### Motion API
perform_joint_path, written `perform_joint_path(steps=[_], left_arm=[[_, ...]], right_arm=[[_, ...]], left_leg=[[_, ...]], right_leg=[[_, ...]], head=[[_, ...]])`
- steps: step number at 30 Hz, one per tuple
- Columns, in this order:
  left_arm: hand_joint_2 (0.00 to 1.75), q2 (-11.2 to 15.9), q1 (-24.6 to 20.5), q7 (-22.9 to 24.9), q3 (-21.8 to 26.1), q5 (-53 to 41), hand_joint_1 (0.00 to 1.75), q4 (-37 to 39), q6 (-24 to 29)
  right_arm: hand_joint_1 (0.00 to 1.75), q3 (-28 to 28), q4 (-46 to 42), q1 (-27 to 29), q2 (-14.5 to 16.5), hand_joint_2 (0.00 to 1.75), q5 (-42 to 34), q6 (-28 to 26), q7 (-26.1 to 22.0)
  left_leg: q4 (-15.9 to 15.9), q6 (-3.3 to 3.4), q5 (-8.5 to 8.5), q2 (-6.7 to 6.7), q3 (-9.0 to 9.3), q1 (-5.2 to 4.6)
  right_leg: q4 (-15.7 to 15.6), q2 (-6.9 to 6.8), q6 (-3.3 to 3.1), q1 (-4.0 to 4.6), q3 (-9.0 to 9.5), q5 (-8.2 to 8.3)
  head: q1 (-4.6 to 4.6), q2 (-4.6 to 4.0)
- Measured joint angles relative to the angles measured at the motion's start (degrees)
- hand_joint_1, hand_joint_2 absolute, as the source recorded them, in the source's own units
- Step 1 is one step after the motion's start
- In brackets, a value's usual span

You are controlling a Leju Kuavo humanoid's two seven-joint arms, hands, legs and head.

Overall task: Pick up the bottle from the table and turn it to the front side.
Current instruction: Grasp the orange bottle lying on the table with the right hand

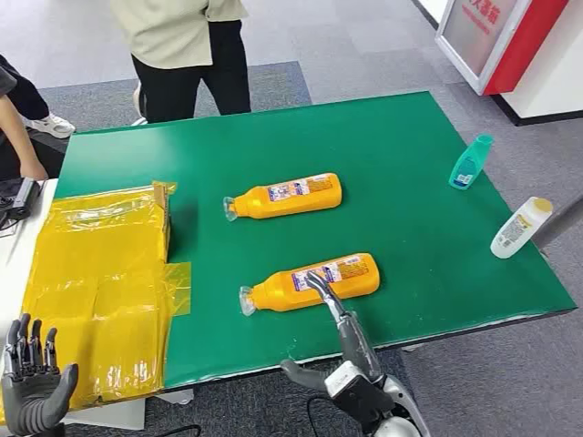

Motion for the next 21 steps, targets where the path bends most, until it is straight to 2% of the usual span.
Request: perform_joint_path(steps=[5, 11, 14, 16, 19, 21], left_arm=[[1.75, 0.1, -0.3, 0.0, 0.0, -1.1, 0.0, 0.1, 0.8], [1.75, 1.1, -1.8, 0.0, -1.7, -1.4, 0.0, 1.4, 4.3], [1.75, 2.5, -3.1, 0.0, -3.8, 0.9, 0.0, 3.2, 4.9], [1.75, 3.4, -4.4, 0.0, -5.6, 2.0, 0.0, 4.8, 5.2], [1.75, 4.5, -6.6, 0.0, -9.3, 2.9, 0.0, 7.4, 7.0], [1.75, 5.0, -7.4, 0.0, -11.6, 3.7, 0.0, 8.6, 8.0]], right_arm=[[0.0, 0.1, -0.2, -0.8, -0.4, 1.75, 2.2, -1.6, 2.0], [0.0, 0.6, 0.3, -6.4, -2.8, 1.75, 15.5, -4.3, 10.2], [0.0, 2.6, 3.6, -13.1, -5.7, 1.75, 21.7, -0.8, 17.6], [0.0, 4.7, 8.5, -19.7, -8.2, 1.75, 25.0, 2.5, 21.9], [0.0, 8.0, 18.0, -29.9, -11.6, 1.75, 26.3, 4.5, 23.4], [0.0, 9.7, 22.6, -34.7, -13.1, 1.75, 26.5, 5.6, 23.4]], left_leg=[[0.0, 0.01, 0.01, 0.0, 0.0, 0.0], [0.0, 0.03, 0.1, 0.0, -0.01, 0.0], [0.0, 0.02, 0.22, 0.01, -0.02, -0.01], [0.0, 0.04, 0.38, 0.02, -0.08, -0.01], [0.0, 0.16, 0.67, -0.04, -0.28, -0.04], [0.0, 0.17, 0.75, -0.1, -0.34, -0.05]], right_leg=[[0.0, 0.0, 0.0, 0.0, 0.0, 0.01], [0.0, 0.0, -0.04, -0.01, -0.01, 0.13], [0.0, 0.01, -0.05, -0.02, -0.02, 0.27], [0.0, 0.01, -0.02, -0.04, -0.09, 0.44], [0.0, -0.07, 0.09, -0.08, -0.2, 0.65], [0.0, -0.13, 0.08, -0.09, -0.22, 0.74]], head=[[0.01, 0.0], [-0.01, -0.01], [0.01, 0.0], [0.0, 0.0], [0.02, -0.01], [0.01, -0.01]])
